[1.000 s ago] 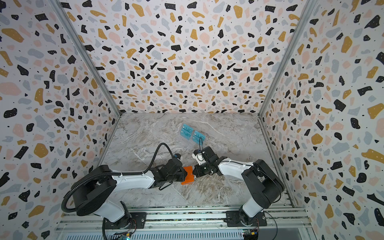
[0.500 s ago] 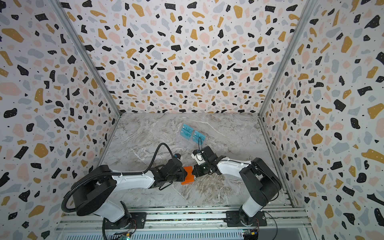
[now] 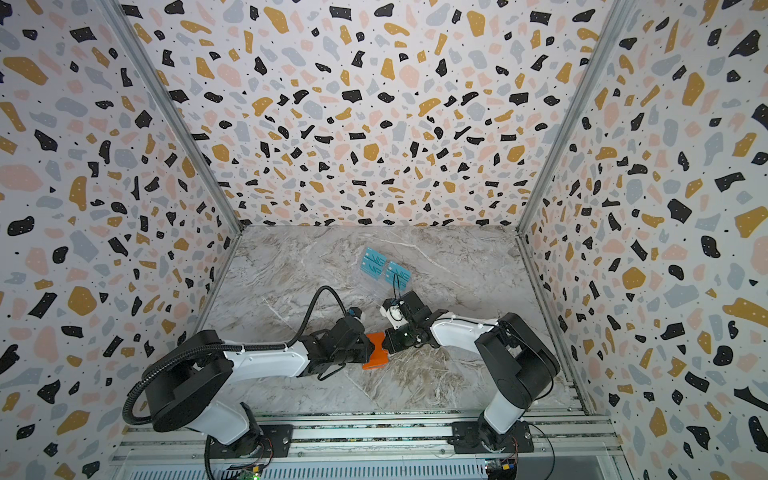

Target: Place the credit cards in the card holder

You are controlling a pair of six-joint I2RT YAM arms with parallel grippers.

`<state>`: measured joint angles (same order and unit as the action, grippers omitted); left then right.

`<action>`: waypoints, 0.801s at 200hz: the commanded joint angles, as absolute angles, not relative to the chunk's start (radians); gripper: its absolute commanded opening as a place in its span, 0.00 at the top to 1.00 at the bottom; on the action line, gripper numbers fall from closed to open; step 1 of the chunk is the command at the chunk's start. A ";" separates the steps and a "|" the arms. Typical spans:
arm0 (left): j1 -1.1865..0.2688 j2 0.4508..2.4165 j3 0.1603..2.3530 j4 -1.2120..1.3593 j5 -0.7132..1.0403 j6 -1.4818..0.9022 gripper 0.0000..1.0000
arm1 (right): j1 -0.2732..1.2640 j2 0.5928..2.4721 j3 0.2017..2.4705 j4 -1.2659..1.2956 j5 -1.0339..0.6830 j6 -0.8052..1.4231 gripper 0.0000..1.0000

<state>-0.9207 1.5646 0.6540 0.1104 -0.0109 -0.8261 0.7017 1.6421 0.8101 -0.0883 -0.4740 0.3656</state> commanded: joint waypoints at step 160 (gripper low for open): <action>-0.948 1.626 0.583 -0.032 0.087 -0.831 0.74 | 0.808 1.701 0.951 -0.279 -0.327 0.250 1.00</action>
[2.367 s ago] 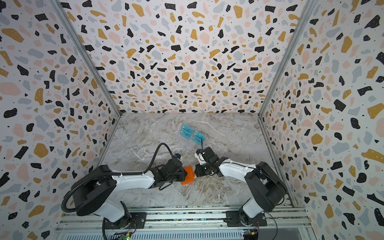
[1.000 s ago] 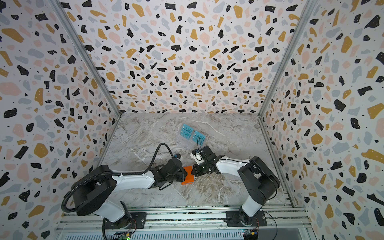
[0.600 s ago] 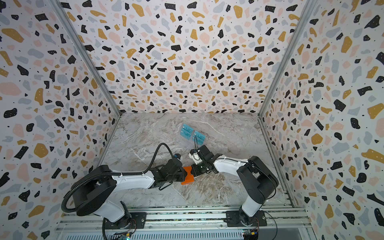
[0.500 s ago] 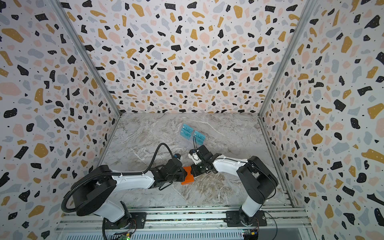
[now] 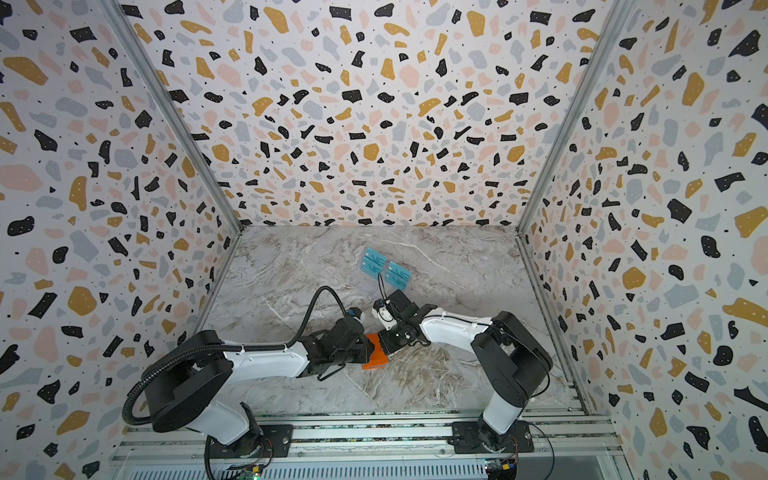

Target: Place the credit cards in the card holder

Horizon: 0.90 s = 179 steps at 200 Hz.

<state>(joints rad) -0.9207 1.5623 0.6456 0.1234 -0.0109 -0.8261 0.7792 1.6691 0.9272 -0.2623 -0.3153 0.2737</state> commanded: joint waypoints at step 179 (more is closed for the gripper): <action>-0.948 1.627 0.593 -0.041 0.092 -0.834 0.74 | 0.831 1.708 0.962 -0.320 -0.368 0.205 1.00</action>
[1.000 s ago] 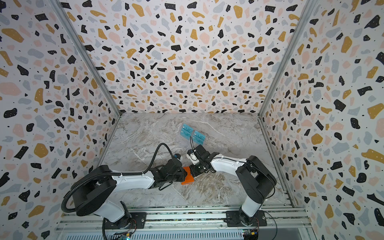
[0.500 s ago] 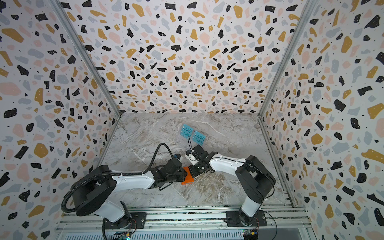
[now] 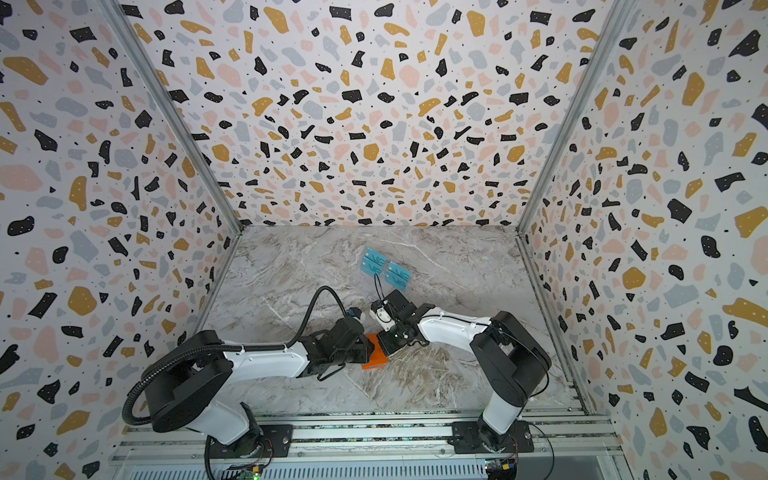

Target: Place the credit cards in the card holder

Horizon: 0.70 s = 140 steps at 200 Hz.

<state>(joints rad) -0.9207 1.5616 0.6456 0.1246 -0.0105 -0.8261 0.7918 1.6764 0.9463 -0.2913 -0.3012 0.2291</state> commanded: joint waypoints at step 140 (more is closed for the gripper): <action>-0.948 1.631 0.595 -0.048 0.091 -0.830 0.74 | 0.843 1.755 0.993 -0.387 -0.385 0.153 1.00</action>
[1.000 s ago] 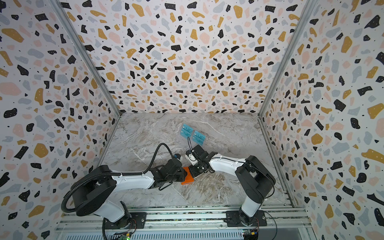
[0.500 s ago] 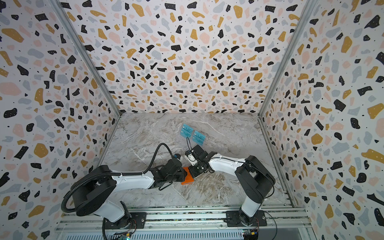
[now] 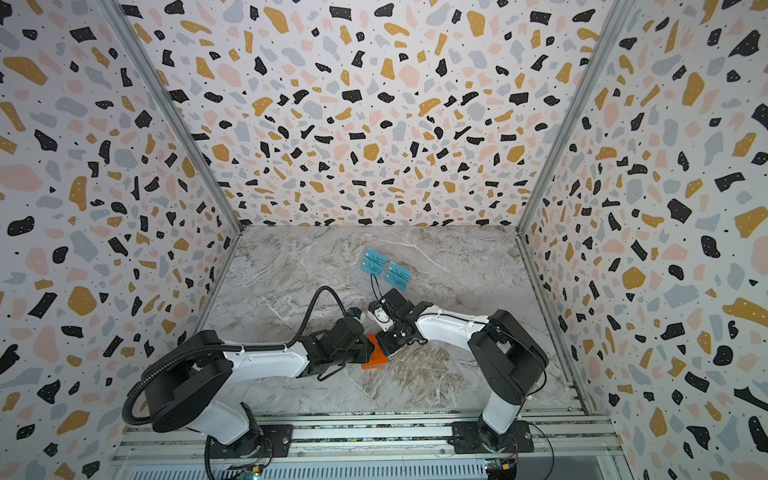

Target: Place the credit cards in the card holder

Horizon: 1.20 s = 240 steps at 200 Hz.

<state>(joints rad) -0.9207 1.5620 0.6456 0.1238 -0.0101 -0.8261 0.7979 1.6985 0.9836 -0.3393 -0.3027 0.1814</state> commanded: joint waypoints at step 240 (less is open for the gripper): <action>-0.948 1.630 0.589 -0.046 0.090 -0.837 0.74 | 0.864 1.745 1.015 -0.476 -0.388 0.054 1.00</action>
